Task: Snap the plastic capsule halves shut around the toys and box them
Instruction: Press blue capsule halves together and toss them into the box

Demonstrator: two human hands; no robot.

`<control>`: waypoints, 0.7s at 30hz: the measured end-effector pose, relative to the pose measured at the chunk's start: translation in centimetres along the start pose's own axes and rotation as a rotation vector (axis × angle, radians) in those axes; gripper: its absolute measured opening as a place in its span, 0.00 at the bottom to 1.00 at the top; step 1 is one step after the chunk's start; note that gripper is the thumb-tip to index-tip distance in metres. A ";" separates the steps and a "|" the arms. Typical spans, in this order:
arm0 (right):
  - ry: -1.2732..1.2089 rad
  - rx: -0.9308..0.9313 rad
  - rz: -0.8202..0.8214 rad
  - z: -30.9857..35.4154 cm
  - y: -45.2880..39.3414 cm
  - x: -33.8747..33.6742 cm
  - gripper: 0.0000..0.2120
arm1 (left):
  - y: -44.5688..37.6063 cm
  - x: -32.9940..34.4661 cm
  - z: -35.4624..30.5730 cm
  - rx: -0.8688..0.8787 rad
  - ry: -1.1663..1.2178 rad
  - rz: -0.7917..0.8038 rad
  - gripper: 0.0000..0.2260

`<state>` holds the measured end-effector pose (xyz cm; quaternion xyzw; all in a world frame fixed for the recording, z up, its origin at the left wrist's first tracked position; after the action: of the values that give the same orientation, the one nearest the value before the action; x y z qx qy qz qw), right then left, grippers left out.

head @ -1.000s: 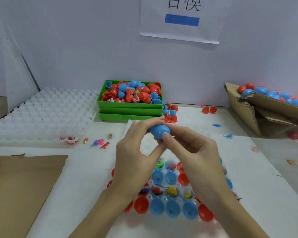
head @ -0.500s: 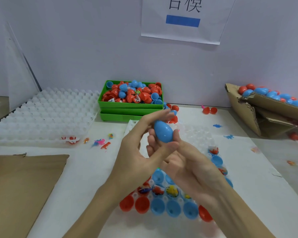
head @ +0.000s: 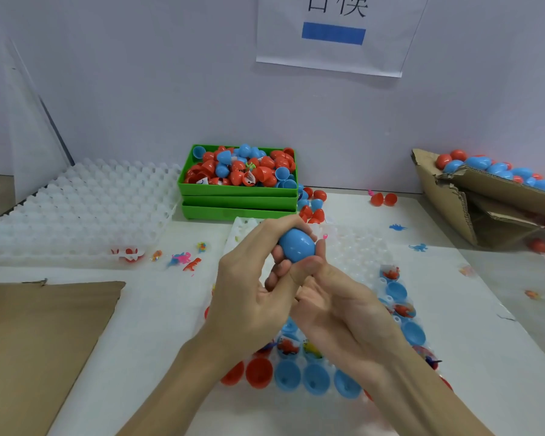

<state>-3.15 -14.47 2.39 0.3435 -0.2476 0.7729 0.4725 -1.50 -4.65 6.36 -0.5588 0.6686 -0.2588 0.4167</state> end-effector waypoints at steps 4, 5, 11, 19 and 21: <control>0.013 -0.014 -0.004 0.3 0.0 0.0 0.12 | -0.1 0.0 0.1 -0.026 0.025 0.000 0.14; 0.017 -0.023 -0.020 0.4 0.0 -0.1 0.12 | -0.1 0.0 0.3 -0.053 0.043 0.010 0.14; 0.717 -0.387 -0.472 3.7 1.0 -1.5 0.13 | 0.3 1.2 2.0 -0.326 0.279 0.117 0.17; 1.833 -0.808 -0.616 4.7 2.0 0.4 0.22 | 0.9 1.2 4.5 -0.606 0.528 0.046 0.12; 1.890 -0.834 -0.607 4.5 2.1 0.6 0.21 | 1.1 1.2 5.0 -0.659 0.584 0.018 0.11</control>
<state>-3.87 -18.20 5.65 -0.5341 0.0695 0.4303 0.7244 2.11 -4.95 2.51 -0.5594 0.8100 -0.1753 0.0121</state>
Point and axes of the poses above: each hand's wrist, its own y-axis away from the middle knuckle, its own x-axis out of the palm, z = x × y, the point moved 6 cm from there along -y, towards the middle knuckle, and after that the axes turned 6 degrees about x, right-handed, at the moved point
